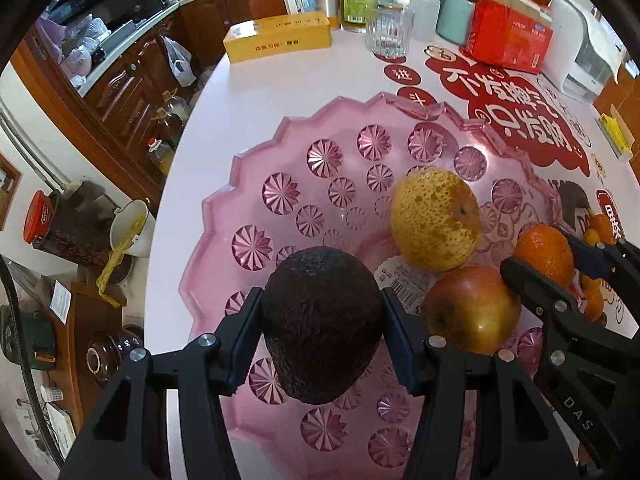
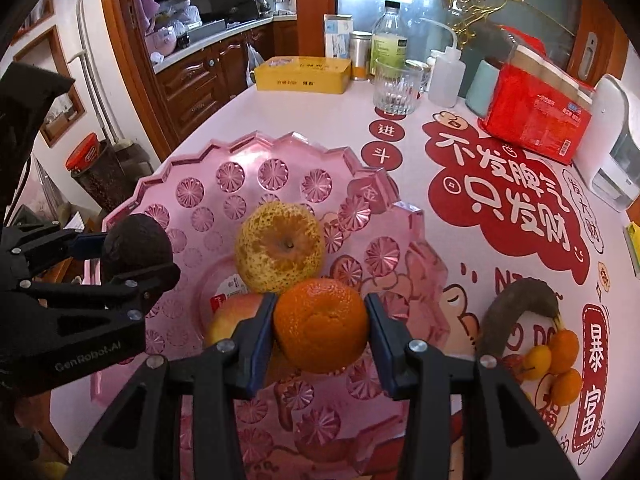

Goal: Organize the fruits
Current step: 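Open the left tool over the bowl while the right tool releases the orange beside the apple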

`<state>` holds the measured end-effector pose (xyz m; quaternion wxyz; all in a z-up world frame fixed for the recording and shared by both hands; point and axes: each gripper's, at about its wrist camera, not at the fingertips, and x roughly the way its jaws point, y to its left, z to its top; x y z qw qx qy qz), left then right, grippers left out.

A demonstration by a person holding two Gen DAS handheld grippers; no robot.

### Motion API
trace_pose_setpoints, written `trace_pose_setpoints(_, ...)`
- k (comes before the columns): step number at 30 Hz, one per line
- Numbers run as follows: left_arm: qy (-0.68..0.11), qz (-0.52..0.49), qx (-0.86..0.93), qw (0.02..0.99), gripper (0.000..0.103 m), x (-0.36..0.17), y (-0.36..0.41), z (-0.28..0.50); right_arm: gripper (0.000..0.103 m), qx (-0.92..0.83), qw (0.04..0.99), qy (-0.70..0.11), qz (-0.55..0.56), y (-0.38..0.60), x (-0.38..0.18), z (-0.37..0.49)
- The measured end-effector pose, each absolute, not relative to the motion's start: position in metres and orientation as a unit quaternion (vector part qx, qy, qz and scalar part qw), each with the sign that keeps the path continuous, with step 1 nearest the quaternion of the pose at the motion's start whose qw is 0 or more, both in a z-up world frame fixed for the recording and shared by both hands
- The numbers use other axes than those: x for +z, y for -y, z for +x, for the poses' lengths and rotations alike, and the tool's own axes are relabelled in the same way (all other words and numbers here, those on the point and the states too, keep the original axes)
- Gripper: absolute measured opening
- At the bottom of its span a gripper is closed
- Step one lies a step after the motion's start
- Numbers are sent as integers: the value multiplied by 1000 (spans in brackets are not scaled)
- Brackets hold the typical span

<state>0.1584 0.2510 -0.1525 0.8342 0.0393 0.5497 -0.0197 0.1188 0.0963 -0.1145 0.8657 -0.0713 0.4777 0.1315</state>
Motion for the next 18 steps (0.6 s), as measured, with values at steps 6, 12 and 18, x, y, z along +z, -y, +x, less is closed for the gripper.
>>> trace_pose_setpoints(6,-562,42,-21,826,56,-163,-252,162,45,127,868,-472,-88,-101,-116,119)
trace_pose_setpoints(12,-568,44,-22,822,56,-165,-250,164,50,132,865,-478,-71,-96,-117,122)
trace_pose_setpoints(18,-560,52,-17,827,66,-158,-247,160,54,138,868,-473,-62,-94,-111,120)
